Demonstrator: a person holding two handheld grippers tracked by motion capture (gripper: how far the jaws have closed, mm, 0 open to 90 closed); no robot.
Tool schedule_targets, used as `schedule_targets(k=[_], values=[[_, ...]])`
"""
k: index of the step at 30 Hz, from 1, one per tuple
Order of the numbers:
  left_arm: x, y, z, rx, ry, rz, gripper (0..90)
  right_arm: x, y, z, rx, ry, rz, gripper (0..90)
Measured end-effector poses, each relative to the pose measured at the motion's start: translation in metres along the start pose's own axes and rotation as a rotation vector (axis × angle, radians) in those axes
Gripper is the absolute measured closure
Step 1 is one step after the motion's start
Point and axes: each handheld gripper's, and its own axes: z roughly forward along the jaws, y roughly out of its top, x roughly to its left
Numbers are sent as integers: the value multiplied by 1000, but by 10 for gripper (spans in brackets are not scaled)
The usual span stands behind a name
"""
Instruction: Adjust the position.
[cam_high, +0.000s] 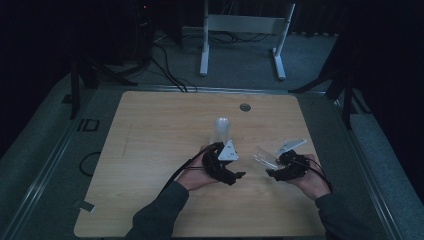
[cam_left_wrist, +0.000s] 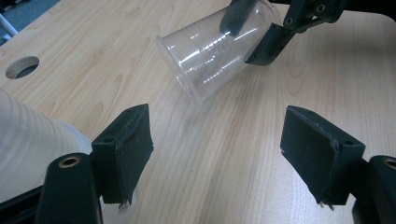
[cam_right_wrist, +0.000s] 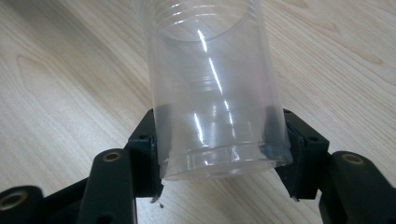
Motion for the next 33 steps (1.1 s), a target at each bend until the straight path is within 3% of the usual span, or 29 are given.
schedule_targets(k=[25,33], values=[[1,7,4,-6,35,-23,247,-4,-8,3,-50,-66,130,420],[2,9,5,-12,44,-32,247,-3,-9,4,-71,-117,171,420]])
